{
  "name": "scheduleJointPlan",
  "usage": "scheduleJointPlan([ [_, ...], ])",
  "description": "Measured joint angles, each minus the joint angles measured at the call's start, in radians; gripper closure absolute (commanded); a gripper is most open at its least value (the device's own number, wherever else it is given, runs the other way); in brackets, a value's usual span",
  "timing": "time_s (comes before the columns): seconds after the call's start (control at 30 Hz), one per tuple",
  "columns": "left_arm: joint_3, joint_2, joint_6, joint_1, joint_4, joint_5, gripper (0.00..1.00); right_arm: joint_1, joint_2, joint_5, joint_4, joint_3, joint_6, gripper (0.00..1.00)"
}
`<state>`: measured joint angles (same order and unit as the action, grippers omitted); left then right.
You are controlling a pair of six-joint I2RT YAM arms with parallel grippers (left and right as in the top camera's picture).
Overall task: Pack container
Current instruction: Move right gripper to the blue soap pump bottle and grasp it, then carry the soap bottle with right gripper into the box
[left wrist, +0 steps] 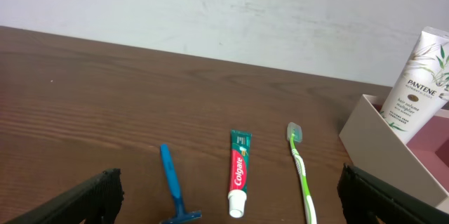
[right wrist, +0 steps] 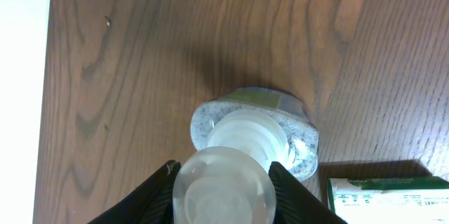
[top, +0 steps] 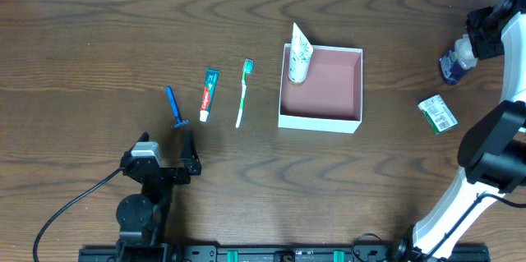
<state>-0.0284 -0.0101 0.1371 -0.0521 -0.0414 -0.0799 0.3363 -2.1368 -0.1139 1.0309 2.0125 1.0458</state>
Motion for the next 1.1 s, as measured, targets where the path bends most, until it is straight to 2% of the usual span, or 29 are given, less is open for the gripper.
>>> scheduleJointPlan([
  [0.33, 0.0, 0.0, 0.0, 0.0, 0.0, 0.0, 0.02, 0.004, 0.0, -0.005, 0.002, 0.0, 0.0, 0.7],
  [0.6, 0.0, 0.0, 0.0, 0.0, 0.0, 0.0, 0.02, 0.01, 0.0, -0.006, 0.002, 0.0, -0.018, 0.7],
  [0.73, 0.0, 0.0, 0.0, 0.0, 0.0, 0.0, 0.02, 0.01, 0.0, 0.014, 0.006, 0.007, -0.059, 0.73],
  [1.1, 0.0, 0.0, 0.0, 0.0, 0.0, 0.0, 0.02, 0.006, 0.018, 0.175, 0.173, 0.185, -0.16, 0.73],
])
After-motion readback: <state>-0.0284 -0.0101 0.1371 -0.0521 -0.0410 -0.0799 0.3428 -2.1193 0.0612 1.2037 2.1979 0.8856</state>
